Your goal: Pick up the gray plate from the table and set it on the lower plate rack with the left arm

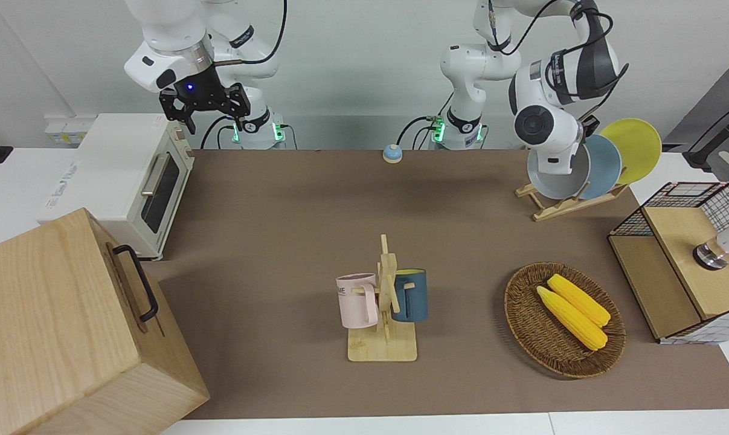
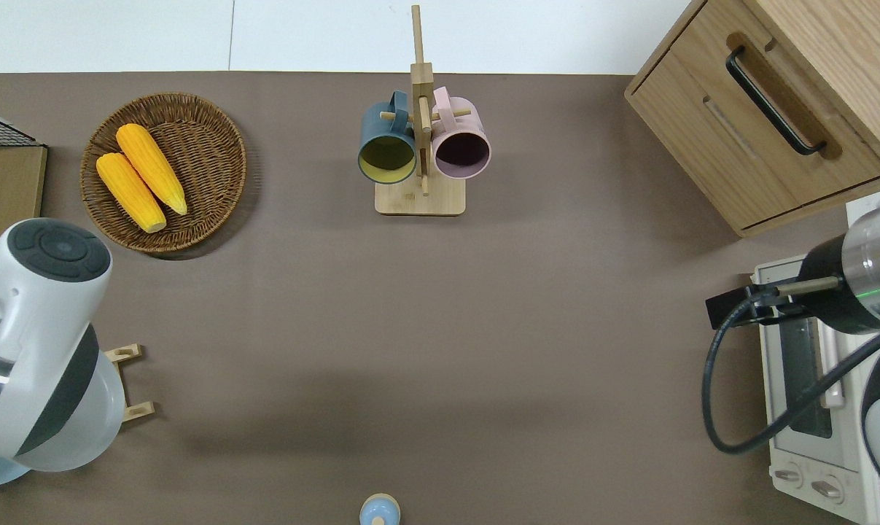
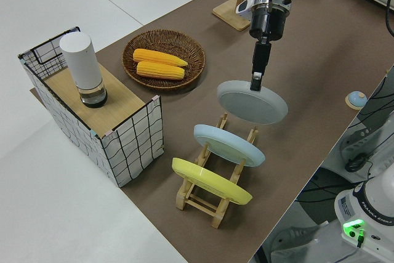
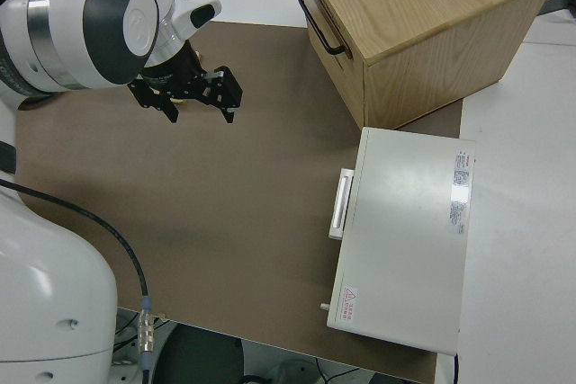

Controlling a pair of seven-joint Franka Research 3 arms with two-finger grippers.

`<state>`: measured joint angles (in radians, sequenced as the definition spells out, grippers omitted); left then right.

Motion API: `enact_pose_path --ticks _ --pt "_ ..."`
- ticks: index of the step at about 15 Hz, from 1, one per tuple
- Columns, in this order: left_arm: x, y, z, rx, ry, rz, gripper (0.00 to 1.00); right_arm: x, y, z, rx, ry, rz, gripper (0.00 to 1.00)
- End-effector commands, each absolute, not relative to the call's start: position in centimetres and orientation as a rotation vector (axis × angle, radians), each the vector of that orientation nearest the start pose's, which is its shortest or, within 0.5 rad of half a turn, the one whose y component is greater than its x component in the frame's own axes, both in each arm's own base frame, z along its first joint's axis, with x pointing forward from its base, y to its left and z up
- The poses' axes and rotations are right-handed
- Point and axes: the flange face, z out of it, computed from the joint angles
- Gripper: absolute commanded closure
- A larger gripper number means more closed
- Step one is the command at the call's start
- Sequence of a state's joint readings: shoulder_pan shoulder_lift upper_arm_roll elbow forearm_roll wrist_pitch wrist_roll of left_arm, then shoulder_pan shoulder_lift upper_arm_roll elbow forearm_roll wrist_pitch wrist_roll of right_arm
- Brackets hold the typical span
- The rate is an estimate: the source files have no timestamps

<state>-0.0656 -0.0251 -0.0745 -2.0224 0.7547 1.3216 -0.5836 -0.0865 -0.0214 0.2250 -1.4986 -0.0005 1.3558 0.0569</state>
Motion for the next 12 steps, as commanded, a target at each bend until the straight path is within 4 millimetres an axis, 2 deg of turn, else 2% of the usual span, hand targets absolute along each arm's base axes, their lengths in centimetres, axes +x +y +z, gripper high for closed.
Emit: enact_pose_path --ticks 1,3,6,12 --pt "48.4 1.2 43.4 -2.043 -0.429 0.382 1.00 51.7 7.1 65.6 -3.148 -0.123 0.198 0.011" --pt "48.5 0.5 42.6 -2.035 -0.417 0.383 1.00 51.7 7.0 65.6 -3.148 -0.121 0.198 0.013" --pt "48.6 0.6 41.8 -2.010 -0.428 0.373 1.00 51.7 7.0 65.6 -3.148 -0.121 0.198 0.011" --pt "48.6 0.4 41.7 -2.009 -0.422 0.372 1.00 51.7 7.0 65.6 -3.148 -0.121 0.198 0.011"
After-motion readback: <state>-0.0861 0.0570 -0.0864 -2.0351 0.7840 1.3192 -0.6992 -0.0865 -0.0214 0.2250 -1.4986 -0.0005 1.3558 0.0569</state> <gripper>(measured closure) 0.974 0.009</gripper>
